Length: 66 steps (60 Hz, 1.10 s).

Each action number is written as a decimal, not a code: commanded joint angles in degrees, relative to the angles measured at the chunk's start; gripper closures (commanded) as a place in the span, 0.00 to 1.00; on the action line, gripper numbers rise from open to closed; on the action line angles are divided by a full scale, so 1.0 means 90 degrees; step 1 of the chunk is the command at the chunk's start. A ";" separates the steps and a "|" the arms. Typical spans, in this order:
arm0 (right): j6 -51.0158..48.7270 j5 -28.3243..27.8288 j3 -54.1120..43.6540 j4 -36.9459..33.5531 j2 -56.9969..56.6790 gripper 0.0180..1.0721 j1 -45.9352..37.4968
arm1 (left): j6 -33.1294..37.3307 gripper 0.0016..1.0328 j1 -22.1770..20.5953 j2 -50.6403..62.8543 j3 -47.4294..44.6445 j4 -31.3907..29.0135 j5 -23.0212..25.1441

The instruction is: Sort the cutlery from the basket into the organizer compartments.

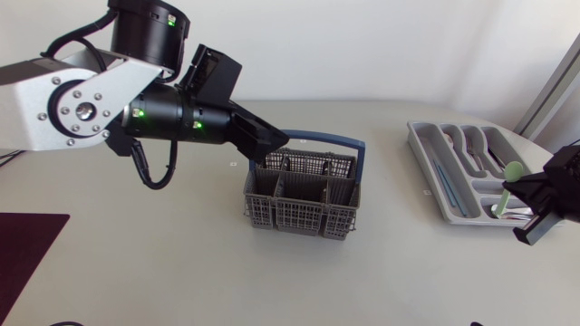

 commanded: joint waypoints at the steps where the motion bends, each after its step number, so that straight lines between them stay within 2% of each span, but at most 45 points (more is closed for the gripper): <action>1: -0.0640 0.0094 -0.0175 0.0377 0.0463 0.95 -0.0310 | 0.0194 0.21 0.0110 -0.0128 -0.0186 -0.0121 -0.0053; 14: -0.1343 0.0377 -0.0292 0.2096 0.1781 0.95 -0.0808 | 0.0301 0.21 0.0120 -0.0255 -0.0381 -0.0209 -0.0336; 26: -0.1782 0.0670 -0.0009 0.3336 0.3119 0.95 -0.1131 | 0.0350 0.21 0.0140 -0.0333 -0.0596 -0.0229 -0.0472; 44: -0.2124 0.1178 0.0606 0.4410 0.4584 0.95 -0.1326 | 0.0419 0.21 0.0198 -0.0401 -0.0684 -0.0307 -0.0590; 62: -0.2398 0.1666 0.0655 0.4918 0.5258 0.94 -0.1160 | 0.0448 0.19 0.0188 -0.0470 -0.0752 -0.0375 -0.0619; 66: -0.2486 0.1832 0.0528 0.5201 0.5355 0.82 -0.1062 | 0.0448 0.19 0.0188 -0.0470 -0.0791 -0.0375 -0.0648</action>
